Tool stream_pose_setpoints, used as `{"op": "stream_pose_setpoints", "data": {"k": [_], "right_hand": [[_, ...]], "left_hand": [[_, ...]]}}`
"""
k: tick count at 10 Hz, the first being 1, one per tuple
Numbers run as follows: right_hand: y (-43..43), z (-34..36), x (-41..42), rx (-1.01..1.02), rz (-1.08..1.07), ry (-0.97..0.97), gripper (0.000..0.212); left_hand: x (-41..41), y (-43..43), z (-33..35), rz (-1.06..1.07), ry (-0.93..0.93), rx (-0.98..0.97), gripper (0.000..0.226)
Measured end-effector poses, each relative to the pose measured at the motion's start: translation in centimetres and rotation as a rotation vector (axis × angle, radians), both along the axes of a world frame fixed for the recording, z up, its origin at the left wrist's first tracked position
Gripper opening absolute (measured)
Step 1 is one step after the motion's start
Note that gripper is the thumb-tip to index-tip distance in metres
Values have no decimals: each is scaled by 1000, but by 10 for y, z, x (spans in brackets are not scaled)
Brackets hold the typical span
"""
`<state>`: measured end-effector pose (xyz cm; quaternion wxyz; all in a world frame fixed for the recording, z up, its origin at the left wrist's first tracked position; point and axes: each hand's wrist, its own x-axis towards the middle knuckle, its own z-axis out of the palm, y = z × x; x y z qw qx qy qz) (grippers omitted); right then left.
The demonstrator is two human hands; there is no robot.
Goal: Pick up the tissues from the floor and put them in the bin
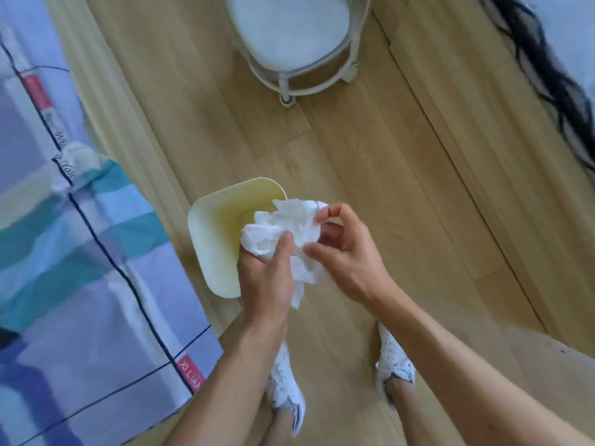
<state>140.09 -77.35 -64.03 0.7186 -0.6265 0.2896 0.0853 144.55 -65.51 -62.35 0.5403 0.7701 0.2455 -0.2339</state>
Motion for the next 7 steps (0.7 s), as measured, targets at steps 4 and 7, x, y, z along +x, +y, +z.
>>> {"op": "stream_pose_setpoints", "data": {"k": [4, 7], "right_hand": [[79, -21, 30, 84, 153, 234, 44], [90, -50, 41, -20, 13, 394, 53]], "left_hand": [[59, 93, -59, 58, -26, 241, 11], [64, 105, -93, -29, 247, 217, 87]]}}
